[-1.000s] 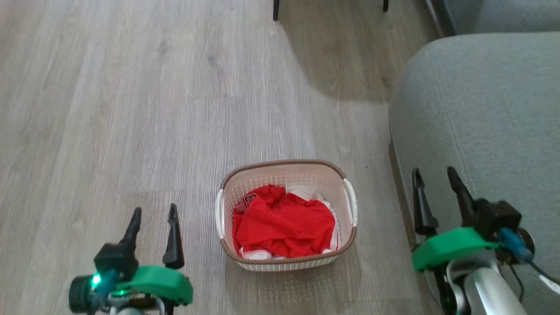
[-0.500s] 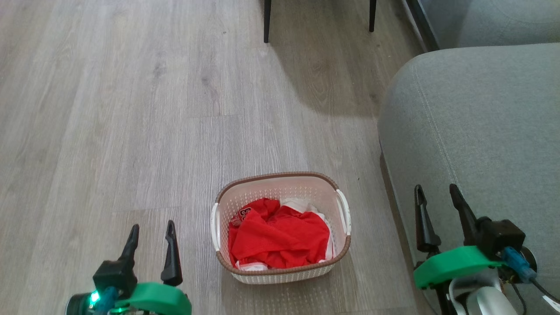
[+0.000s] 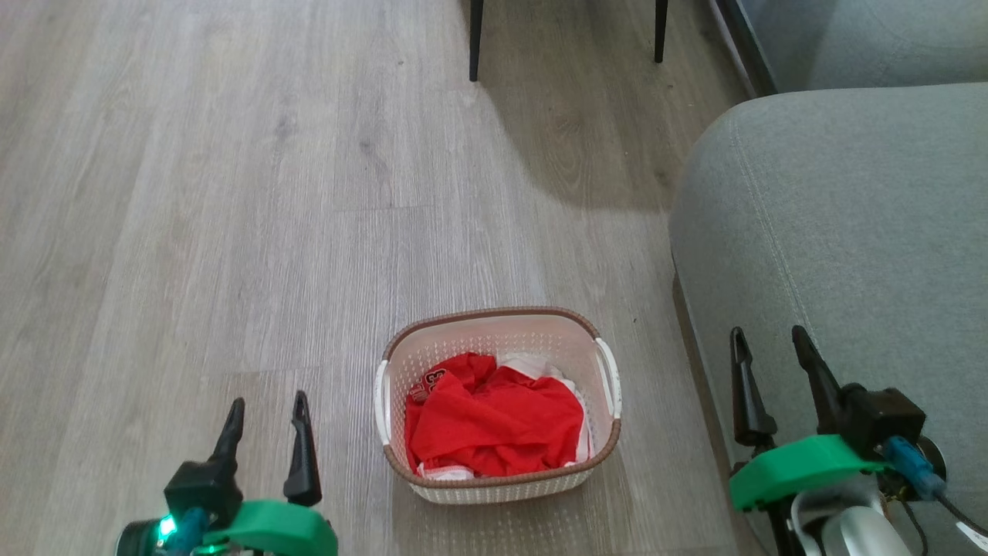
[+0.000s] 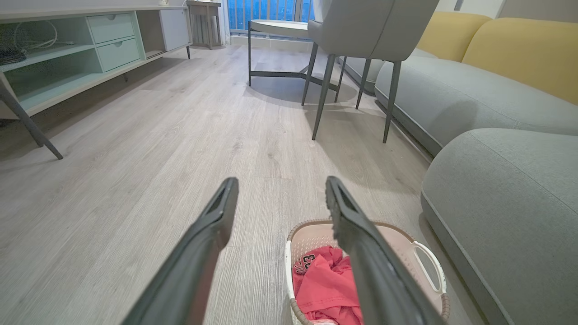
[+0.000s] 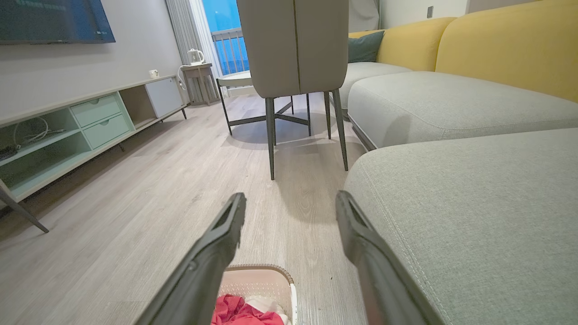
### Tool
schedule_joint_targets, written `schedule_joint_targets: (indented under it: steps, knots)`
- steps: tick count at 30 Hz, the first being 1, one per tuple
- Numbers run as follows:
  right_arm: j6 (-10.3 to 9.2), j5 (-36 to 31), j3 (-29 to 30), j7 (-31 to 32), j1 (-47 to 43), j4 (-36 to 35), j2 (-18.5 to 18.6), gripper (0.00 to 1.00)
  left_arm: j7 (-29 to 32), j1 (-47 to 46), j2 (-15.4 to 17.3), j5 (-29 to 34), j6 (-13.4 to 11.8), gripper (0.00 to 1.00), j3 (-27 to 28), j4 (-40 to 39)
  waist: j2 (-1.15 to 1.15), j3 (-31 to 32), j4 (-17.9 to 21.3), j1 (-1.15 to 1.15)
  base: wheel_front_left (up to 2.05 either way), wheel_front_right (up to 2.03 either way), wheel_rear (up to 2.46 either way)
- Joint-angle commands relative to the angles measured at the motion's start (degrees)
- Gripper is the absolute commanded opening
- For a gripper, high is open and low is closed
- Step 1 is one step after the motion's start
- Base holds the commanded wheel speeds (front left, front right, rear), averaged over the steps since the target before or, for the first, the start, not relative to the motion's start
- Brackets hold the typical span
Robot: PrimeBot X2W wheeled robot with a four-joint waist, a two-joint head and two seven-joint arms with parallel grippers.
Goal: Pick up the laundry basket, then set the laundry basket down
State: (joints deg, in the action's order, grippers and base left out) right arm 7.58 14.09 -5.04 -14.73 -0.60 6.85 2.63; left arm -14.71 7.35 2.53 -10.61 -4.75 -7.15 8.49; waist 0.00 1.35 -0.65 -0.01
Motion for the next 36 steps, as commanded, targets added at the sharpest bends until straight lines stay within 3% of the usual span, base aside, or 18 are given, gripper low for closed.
schedule_joint_targets:
  steps: [1, 2, 3, 7, 36]
  knots:
    - [-0.09, -0.24, -1.17, -0.27, 0.67, -1.60, 0.25, 1.00, -0.29, -1.07, 0.35, 0.21, -0.54, 1.00, 1.77, -1.69, 0.00, 0.00, 0.01, 0.01, 0.00, 0.00, 0.00]
    - [-0.09, -0.23, -1.16, -0.27, 0.68, -1.58, 0.25, 1.00, -0.29, -1.06, 0.35, 0.27, -0.57, 1.00, 1.86, -1.70, 0.00, -0.04, 0.03, 0.01, 0.00, 0.00, 0.00]
    - [0.00, 0.02, 0.00, 0.00, -0.02, 0.01, -0.01, 0.00, 0.01, 0.02, 0.00, -0.01, -0.15, 0.00, 0.09, -0.01, 0.00, -0.03, 0.02, 0.01, 0.00, 0.00, 0.00]
    - [0.00, 0.21, -0.41, 0.04, -0.78, 3.69, -0.23, 0.00, 0.12, 0.76, -0.21, -0.20, 0.00, 0.00, -0.01, 3.58, 0.00, -0.03, 0.02, 0.01, 0.00, 0.00, 0.00]
    - [-0.02, 19.38, 1.11, 3.95, 0.91, 4.42, 0.81, 0.00, 4.42, -2.57, 0.48, -19.75, 2.84, 0.00, 2.42, 4.15, 0.00, -0.38, 0.17, 0.01, 0.00, 0.00, 0.00]
